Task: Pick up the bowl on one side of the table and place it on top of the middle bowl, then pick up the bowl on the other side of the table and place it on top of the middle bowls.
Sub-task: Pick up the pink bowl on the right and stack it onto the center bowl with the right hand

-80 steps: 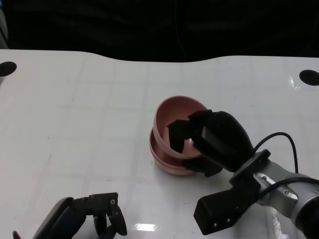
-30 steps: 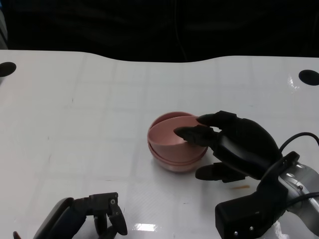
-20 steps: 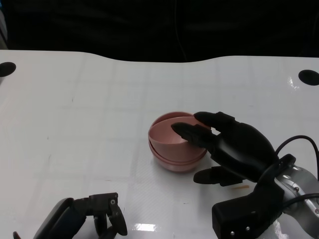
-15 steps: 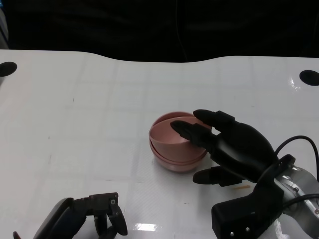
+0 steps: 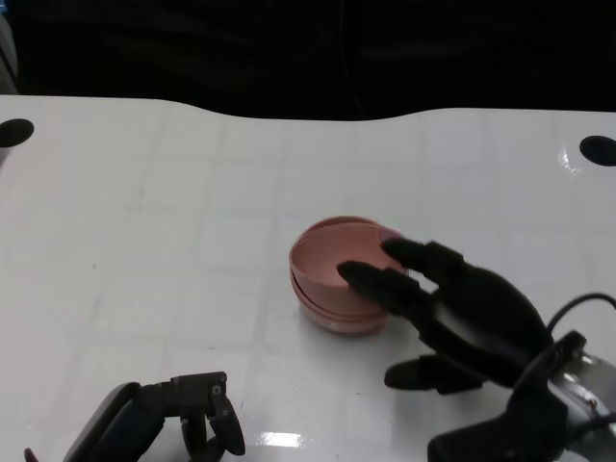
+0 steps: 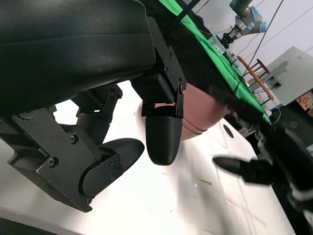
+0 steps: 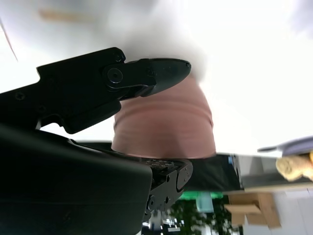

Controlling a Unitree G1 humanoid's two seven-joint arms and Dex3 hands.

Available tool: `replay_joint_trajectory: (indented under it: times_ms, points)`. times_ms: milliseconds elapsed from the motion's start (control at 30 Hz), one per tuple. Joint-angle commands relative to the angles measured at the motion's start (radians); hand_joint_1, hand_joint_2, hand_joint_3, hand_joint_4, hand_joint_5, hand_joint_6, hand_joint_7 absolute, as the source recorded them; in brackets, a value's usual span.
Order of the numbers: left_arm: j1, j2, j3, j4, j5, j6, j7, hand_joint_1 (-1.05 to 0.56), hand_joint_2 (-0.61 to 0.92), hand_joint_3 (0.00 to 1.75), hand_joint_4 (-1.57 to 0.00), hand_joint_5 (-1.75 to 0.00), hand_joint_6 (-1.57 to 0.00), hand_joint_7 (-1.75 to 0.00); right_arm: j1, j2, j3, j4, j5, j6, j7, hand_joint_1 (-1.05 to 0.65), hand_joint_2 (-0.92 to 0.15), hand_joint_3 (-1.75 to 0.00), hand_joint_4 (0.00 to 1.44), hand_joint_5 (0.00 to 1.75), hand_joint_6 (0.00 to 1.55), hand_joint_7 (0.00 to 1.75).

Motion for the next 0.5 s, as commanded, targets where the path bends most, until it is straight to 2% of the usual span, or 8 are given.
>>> replay_joint_trajectory:
  times_ms: [33, 433, 500]
  points:
    - [0.006, 0.014, 0.006, -0.01, 0.004, 0.008, -0.003, -0.11, 0.43, 1.29, -0.82, -1.71, -0.82, -1.41, 0.012, -0.026, -0.006, -0.011, -0.004, -0.004, 0.005, -0.86, -0.92, -0.3, 0.06, 0.2, 0.16, 0.04]
    - [0.009, 0.017, 0.005, -0.016, 0.003, 0.017, -0.006, -0.12, 0.43, 1.29, -0.81, -1.71, -0.81, -1.42, 0.013, -0.027, -0.001, -0.004, -0.008, 0.001, 0.017, -0.84, -0.92, -0.28, 0.08, 0.23, 0.19, 0.04]
    - [0.006, 0.017, 0.005, -0.008, 0.002, 0.009, -0.005, -0.11, 0.43, 1.29, -0.81, -1.72, -0.8, -1.42, 0.017, -0.018, -0.011, 0.001, 0.007, -0.016, -0.014, -0.83, -0.92, -0.29, 0.06, 0.23, 0.17, 0.03]
